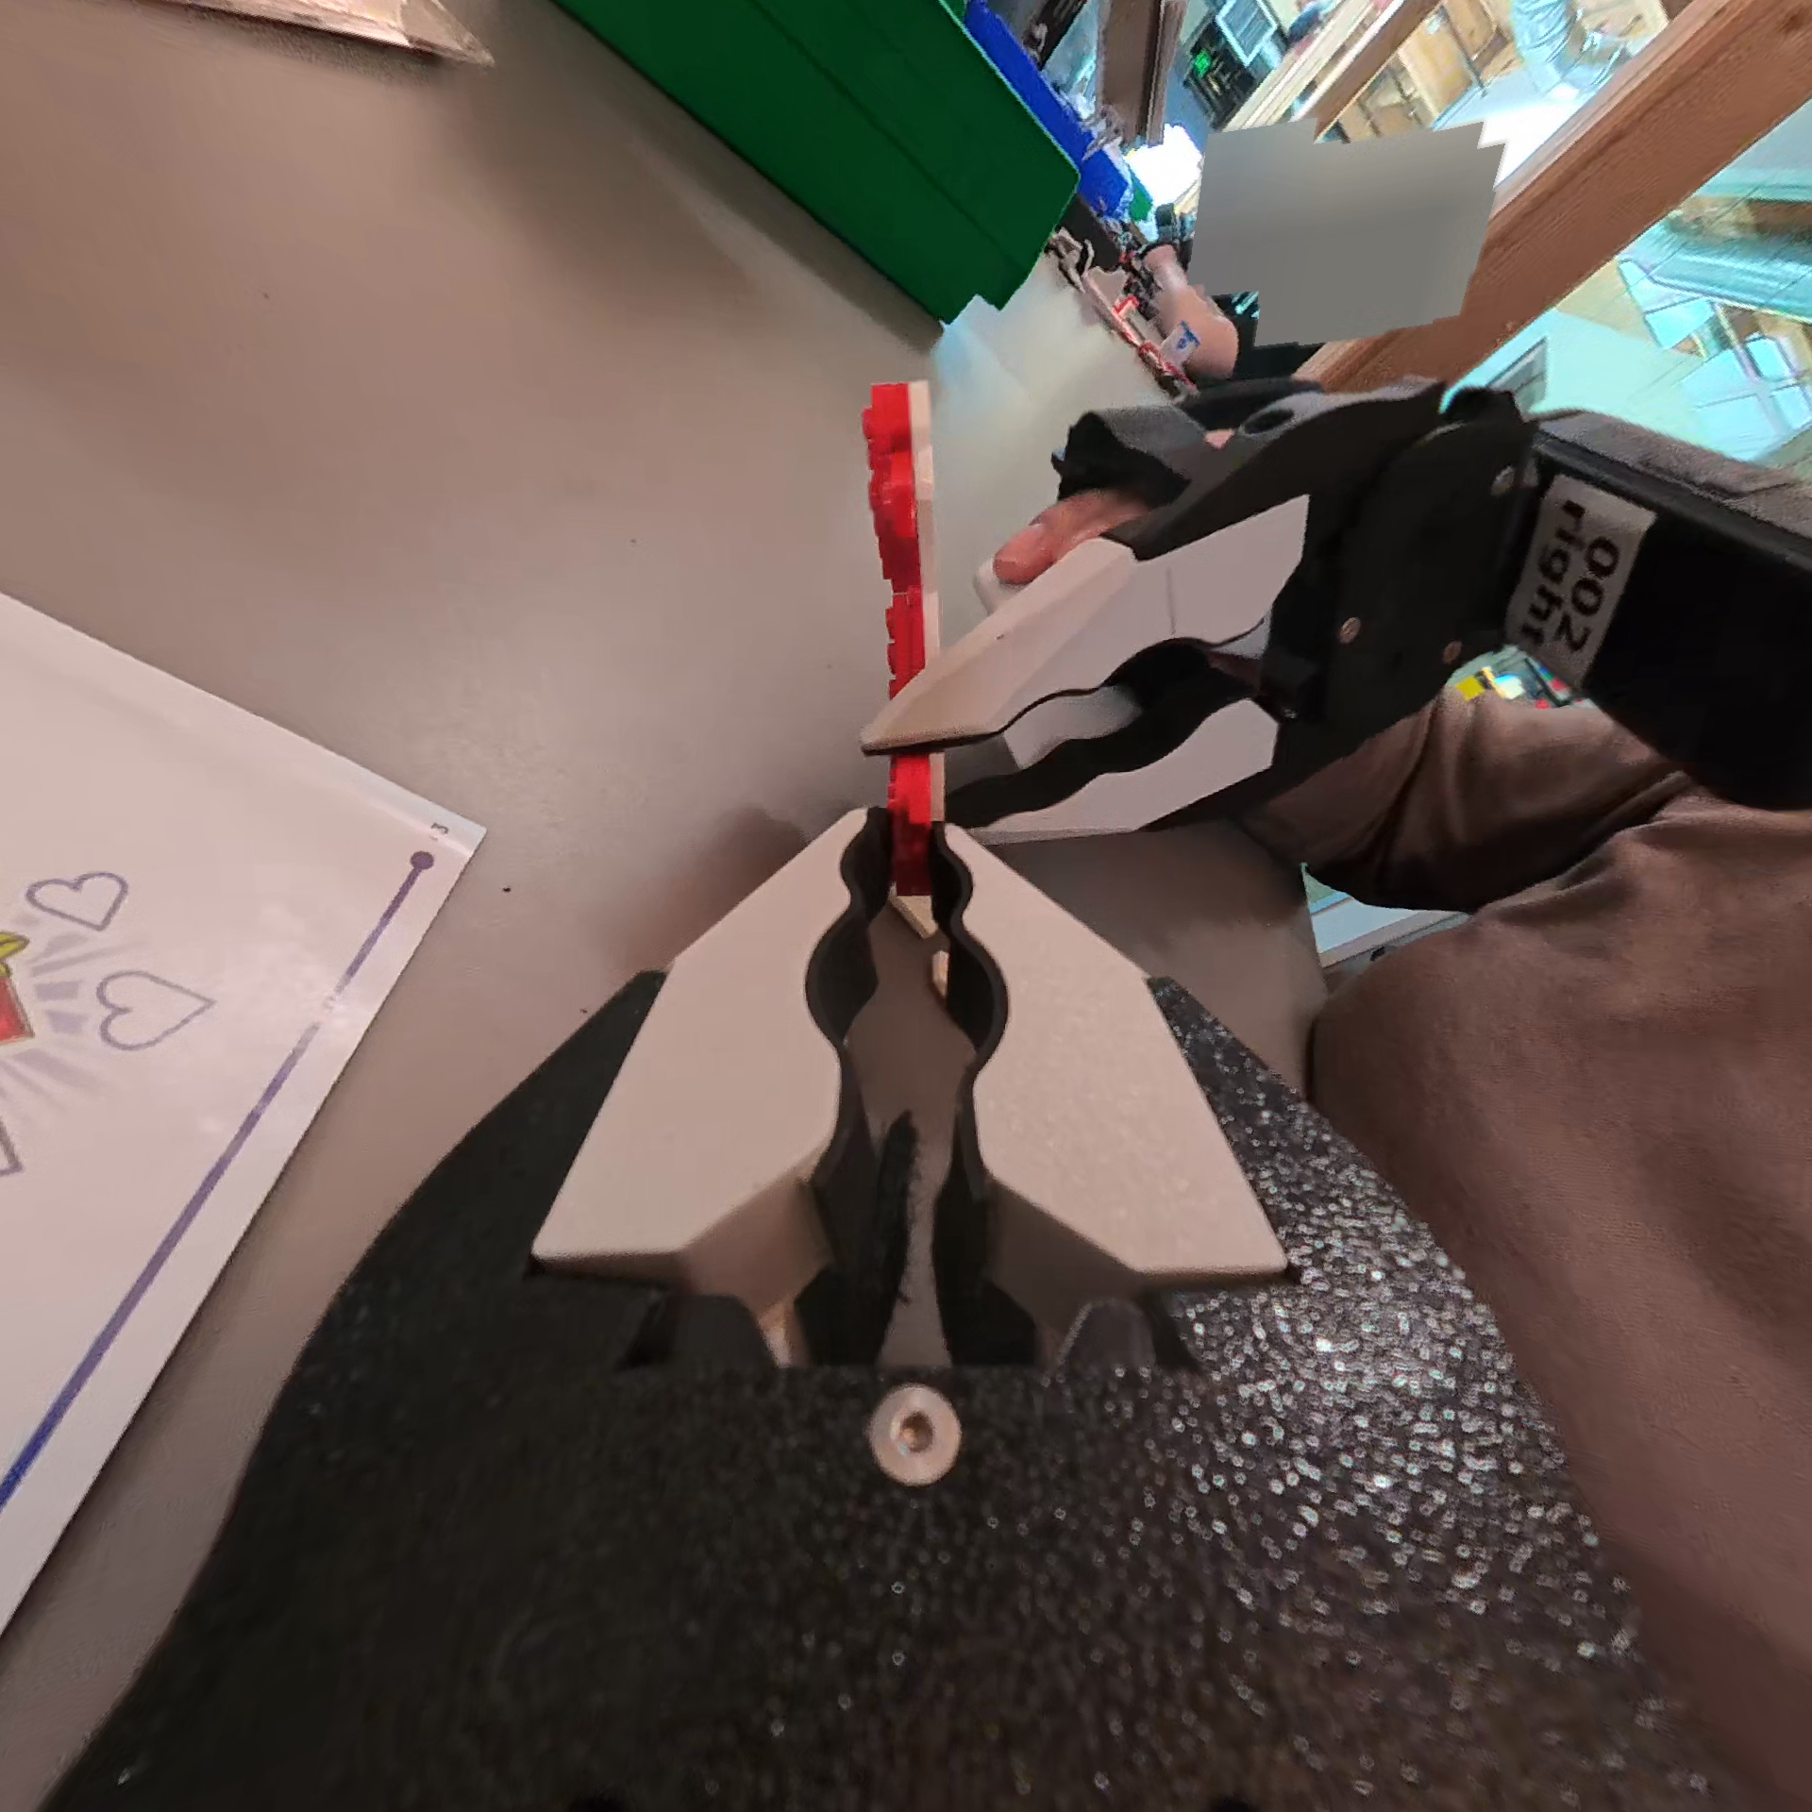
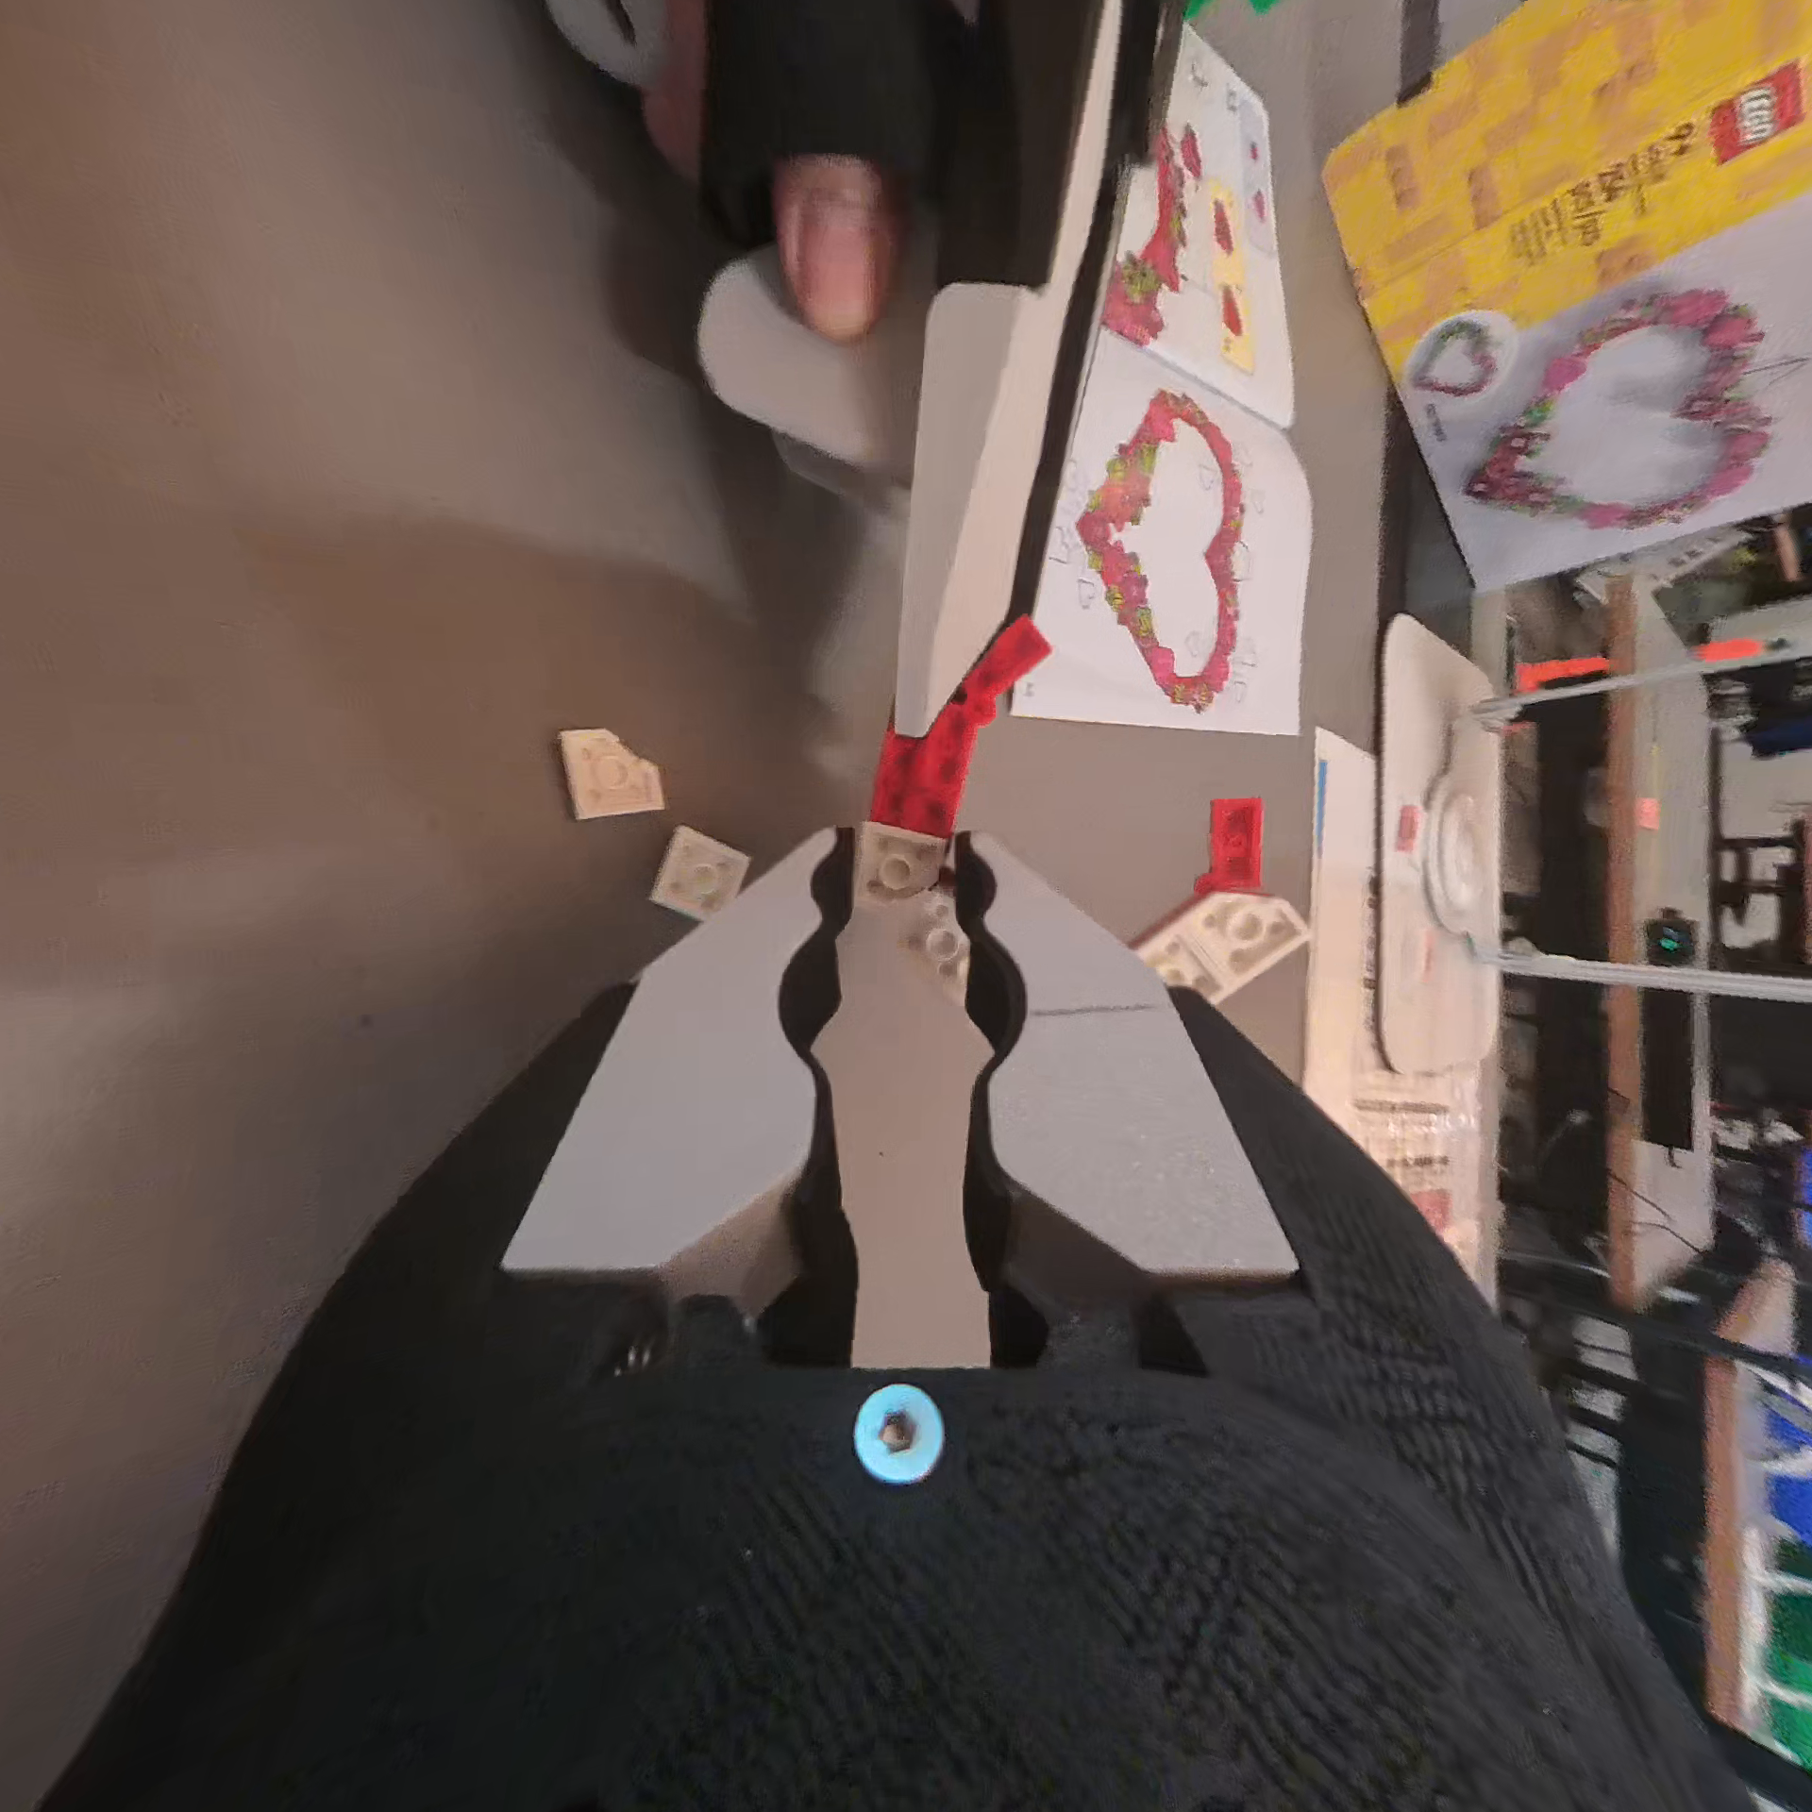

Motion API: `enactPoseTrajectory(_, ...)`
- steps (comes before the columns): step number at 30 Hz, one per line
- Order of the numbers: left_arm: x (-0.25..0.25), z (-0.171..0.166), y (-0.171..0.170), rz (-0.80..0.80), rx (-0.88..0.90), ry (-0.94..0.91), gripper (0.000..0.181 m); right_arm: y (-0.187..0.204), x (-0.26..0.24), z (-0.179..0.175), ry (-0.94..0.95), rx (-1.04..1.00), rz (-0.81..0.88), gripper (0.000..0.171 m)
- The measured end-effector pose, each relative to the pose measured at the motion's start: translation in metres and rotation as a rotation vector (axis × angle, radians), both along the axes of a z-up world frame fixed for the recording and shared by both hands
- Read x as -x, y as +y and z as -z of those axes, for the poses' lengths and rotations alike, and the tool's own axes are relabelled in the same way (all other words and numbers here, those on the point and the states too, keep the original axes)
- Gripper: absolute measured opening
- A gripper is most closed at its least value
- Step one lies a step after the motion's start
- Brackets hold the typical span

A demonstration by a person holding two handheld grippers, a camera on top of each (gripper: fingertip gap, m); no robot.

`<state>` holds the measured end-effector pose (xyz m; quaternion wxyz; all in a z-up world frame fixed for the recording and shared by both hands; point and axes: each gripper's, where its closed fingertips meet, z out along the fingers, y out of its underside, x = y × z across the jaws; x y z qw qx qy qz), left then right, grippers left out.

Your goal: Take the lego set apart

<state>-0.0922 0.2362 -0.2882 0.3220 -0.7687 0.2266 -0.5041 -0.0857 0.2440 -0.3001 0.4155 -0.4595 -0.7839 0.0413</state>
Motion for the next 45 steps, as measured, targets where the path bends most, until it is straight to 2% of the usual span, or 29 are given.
enactPoseTrajectory(3, 0.000, -0.003, 0.006, -0.055, -0.053, 0.007, 0.011, 0.006, 0.001, -0.002, 0.017, -0.012, 0.040, 0.019)
enactPoseTrajectory(5, -0.007, -0.004, 0.001, -0.025, -0.043, -0.008, 0.039, 0.002, 0.005, -0.006, 0.055, 0.019, 0.037, 0.018)
enactPoseTrajectory(6, -0.013, -0.006, -0.004, 0.007, -0.027, -0.035, 0.027, 0.000, 0.006, -0.008, 0.066, 0.022, 0.037, 0.018)
enactPoseTrajectory(8, -0.010, -0.008, 0.004, -0.048, -0.045, -0.032, 0.009, 0.001, 0.007, -0.012, 0.075, 0.003, 0.048, 0.018)
enactPoseTrajectory(11, -0.011, -0.010, 0.000, -0.021, -0.133, 0.013, 0.008, -0.003, 0.006, -0.013, 0.068, 0.086, 0.039, 0.018)
enactPoseTrajectory(16, -0.016, -0.001, -0.006, 0.017, -0.177, 0.115, 0.006, -0.014, -0.003, -0.007, 0.062, 0.395, -0.005, 0.018)
enactPoseTrajectory(19, -0.018, 0.001, -0.007, 0.035, -0.266, 0.190, 0.006, -0.019, -0.008, -0.007, 0.074, 0.585, -0.016, 0.018)
enactPoseTrajectory(21, -0.020, 0.004, -0.007, 0.043, -0.247, 0.200, 0.006, -0.020, -0.008, -0.006, 0.081, 0.657, -0.014, 0.018)
enactPoseTrajectory(25, -0.015, 0.007, -0.003, 0.014, -0.215, 0.209, 0.006, -0.015, -0.012, -0.008, 0.081, 0.584, -0.032, 0.019)
enactPoseTrajectory(29, -0.002, 0.010, 0.005, -0.041, -0.238, 0.261, 0.006, -0.010, -0.020, -0.019, 0.096, 0.627, -0.016, 0.019)
enactPoseTrajectory(33, 0.010, 0.025, 0.012, -0.100, -0.110, 0.303, 0.007, -0.001, -0.032, -0.014, 0.040, 0.555, 0.005, 0.019)
enactPoseTrajectory(36, 0.007, 0.021, 0.016, -0.126, -0.070, 0.237, 0.044, -0.005, -0.027, -0.024, 0.107, 0.490, -0.079, 0.019)
enactPoseTrajectory(38, 0.006, 0.008, 0.018, -0.142, -0.146, 0.191, 0.070, -0.018, -0.025, -0.034, 0.170, 0.491, -0.190, 0.019)
enactPoseTrajectory(41, -0.005, -0.023, 0.007, -0.079, -0.318, 0.092, 0.082, -0.027, -0.019, -0.061, 0.359, 0.691, -0.252, 0.019)
enactPoseTrajectory(45, -0.016, -0.039, -0.007, -0.037, -0.677, 0.249, 0.069, -0.017, -0.014, -0.095, 0.603, 1.021, -0.214, 0.018)
